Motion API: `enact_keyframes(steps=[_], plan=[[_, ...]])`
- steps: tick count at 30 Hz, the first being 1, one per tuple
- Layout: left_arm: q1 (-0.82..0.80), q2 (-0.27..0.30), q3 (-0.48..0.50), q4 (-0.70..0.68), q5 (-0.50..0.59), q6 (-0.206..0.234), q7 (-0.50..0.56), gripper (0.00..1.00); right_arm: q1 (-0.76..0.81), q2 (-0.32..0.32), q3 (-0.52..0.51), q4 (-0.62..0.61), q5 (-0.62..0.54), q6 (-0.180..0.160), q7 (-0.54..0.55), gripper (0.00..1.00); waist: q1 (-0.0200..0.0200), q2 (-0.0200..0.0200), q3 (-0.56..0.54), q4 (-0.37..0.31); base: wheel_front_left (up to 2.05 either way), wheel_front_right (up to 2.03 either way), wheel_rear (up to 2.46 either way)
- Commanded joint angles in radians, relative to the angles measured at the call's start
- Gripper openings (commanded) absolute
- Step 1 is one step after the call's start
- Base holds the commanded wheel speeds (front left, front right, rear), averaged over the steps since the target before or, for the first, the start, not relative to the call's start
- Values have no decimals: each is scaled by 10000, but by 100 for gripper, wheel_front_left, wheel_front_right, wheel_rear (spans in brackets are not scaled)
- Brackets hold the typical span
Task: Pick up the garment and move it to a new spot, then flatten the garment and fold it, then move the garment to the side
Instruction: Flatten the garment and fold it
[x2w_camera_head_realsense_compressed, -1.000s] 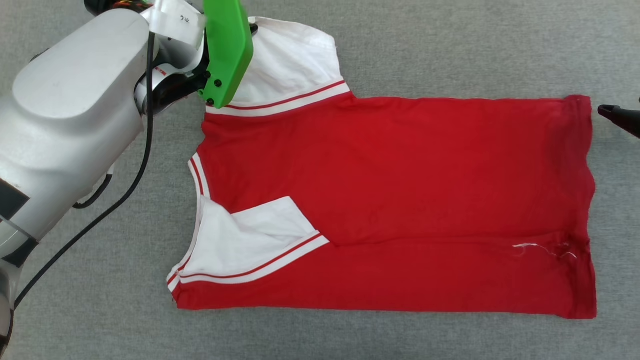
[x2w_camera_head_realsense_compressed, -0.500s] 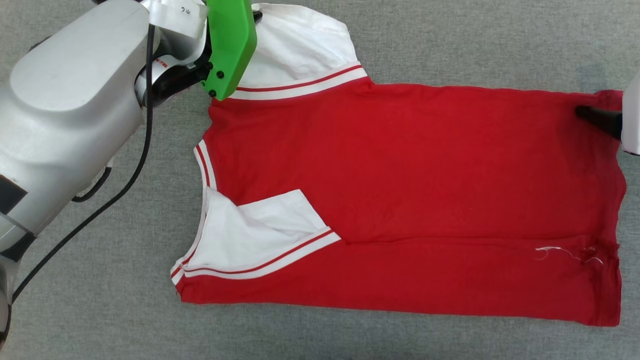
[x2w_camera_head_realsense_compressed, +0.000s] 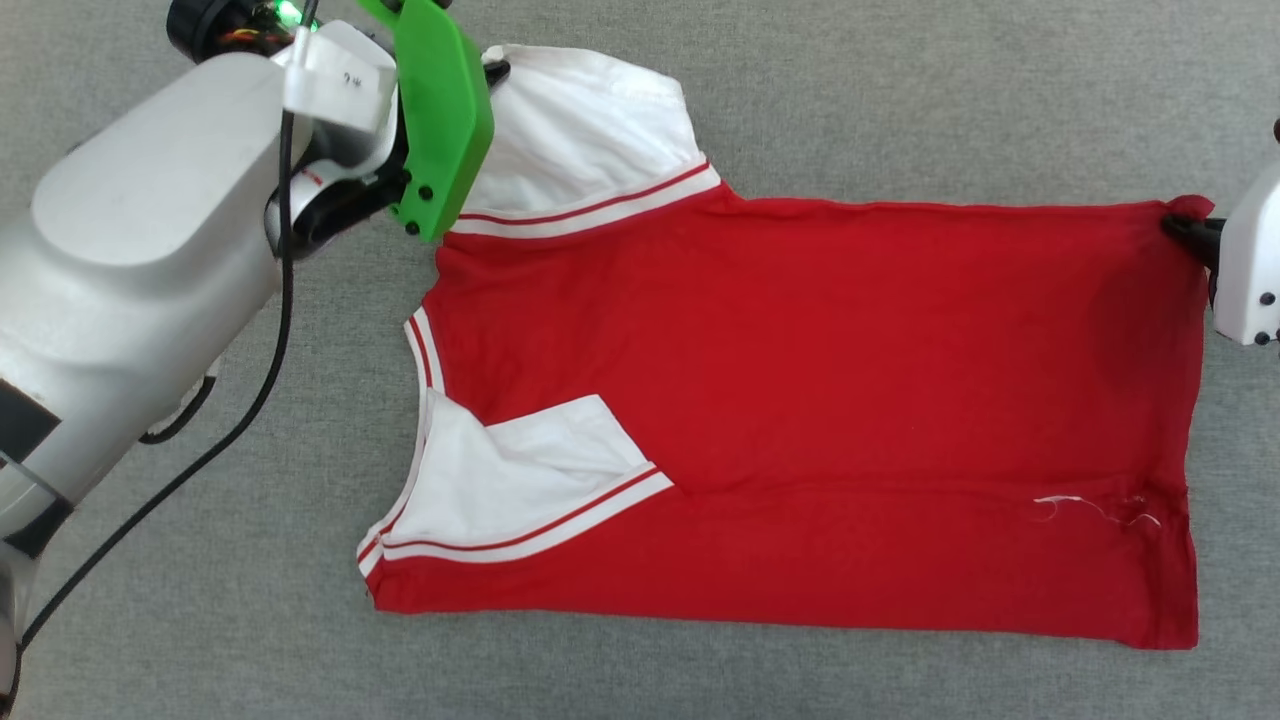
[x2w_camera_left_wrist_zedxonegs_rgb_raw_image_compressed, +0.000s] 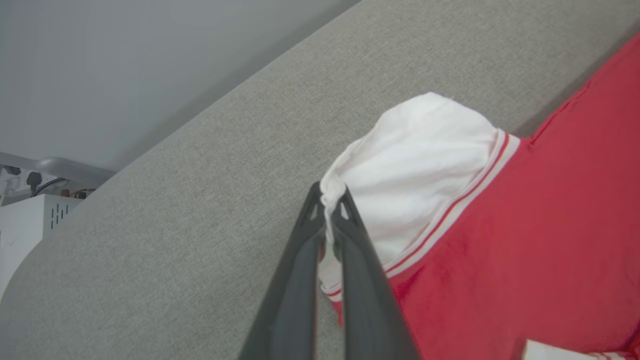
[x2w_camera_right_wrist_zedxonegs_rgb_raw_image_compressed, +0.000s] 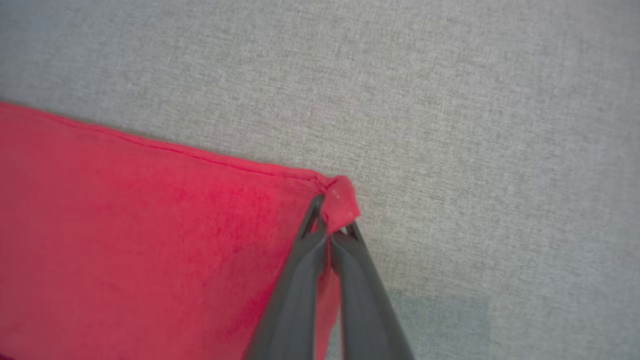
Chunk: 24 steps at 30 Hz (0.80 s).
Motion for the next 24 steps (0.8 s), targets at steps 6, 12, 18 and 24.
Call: enact_keyframes(steps=[6, 12, 18, 24], plan=[[1155, 547, 15, -537, 367, -25, -435, 0, 1067, -437, 382, -640, 135, -7, -1124, 0, 0, 49, -1247, -76, 0, 0, 0], [2427, 963, 14, -1093, 496, -20, -819, 0, 2288, -669, 475, -1175, 238, -7, -1910, 0, 0, 49, -1943, -13, 0, 0, 0], [4122, 1466, 14, -2021, 550, 340, -991, 0, 3914, -749, 365, -1775, 266, -7, -2470, 0, 0, 49, -2649, 35, 0, 0, 0], [5866, 2014, 14, -2881, 515, 732, -1019, 0, 5546, -636, 93, -2259, 212, -7, -2715, 0, 0, 49, -2958, 41, 0, 0, 0]])
